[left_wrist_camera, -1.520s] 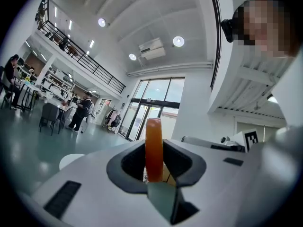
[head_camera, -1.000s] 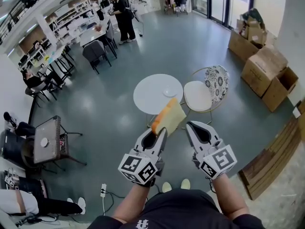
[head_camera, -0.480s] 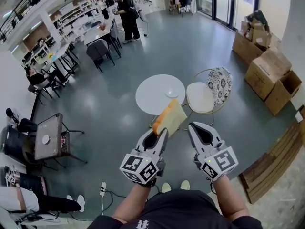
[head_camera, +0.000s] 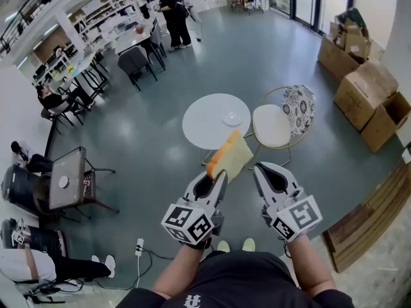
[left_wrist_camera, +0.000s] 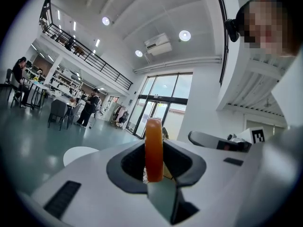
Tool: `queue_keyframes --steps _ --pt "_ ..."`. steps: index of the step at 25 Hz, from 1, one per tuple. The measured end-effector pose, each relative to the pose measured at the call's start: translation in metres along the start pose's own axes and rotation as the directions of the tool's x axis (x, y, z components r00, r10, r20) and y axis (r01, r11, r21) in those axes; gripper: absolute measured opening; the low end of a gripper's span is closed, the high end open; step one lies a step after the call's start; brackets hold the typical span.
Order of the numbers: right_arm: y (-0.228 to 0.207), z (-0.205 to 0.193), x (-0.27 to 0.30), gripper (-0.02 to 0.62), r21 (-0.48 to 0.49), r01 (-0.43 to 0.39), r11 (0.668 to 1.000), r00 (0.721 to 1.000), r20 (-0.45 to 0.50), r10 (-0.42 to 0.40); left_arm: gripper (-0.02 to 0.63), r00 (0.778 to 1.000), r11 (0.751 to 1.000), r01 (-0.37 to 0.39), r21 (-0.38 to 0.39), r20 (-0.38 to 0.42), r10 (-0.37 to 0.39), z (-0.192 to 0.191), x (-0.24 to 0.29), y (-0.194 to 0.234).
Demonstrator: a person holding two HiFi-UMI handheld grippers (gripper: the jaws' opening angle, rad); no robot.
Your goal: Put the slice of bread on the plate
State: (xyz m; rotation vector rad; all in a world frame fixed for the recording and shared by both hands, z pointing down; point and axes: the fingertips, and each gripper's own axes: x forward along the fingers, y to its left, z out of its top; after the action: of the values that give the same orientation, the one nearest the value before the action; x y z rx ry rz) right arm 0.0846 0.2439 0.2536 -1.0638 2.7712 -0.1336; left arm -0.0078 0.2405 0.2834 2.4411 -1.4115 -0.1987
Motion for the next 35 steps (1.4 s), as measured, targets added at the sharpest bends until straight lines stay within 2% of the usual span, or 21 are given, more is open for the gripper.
queue_keyframes --steps 10,22,28,35 --pt "-0.026 -0.011 -0.002 0.008 0.042 -0.025 0.999 1.000 -0.009 0.025 0.101 0.999 0.999 -0.042 -0.030 -0.026 0.041 -0.016 0.019 0.001" --pt "-0.060 -0.017 0.022 0.008 0.028 -0.013 1.000 1.000 -0.024 0.014 0.101 0.999 0.999 -0.026 -0.046 -0.037 0.024 -0.020 0.062 0.023" --pt "-0.085 -0.036 0.057 0.008 0.035 0.011 0.999 0.998 -0.062 -0.009 0.101 0.999 0.997 -0.012 -0.071 -0.053 0.008 -0.025 0.094 0.058" --pt "-0.114 -0.046 0.128 0.008 0.032 0.030 0.999 0.996 -0.083 -0.027 0.101 0.997 0.995 0.001 -0.103 -0.077 -0.010 -0.012 0.138 0.121"
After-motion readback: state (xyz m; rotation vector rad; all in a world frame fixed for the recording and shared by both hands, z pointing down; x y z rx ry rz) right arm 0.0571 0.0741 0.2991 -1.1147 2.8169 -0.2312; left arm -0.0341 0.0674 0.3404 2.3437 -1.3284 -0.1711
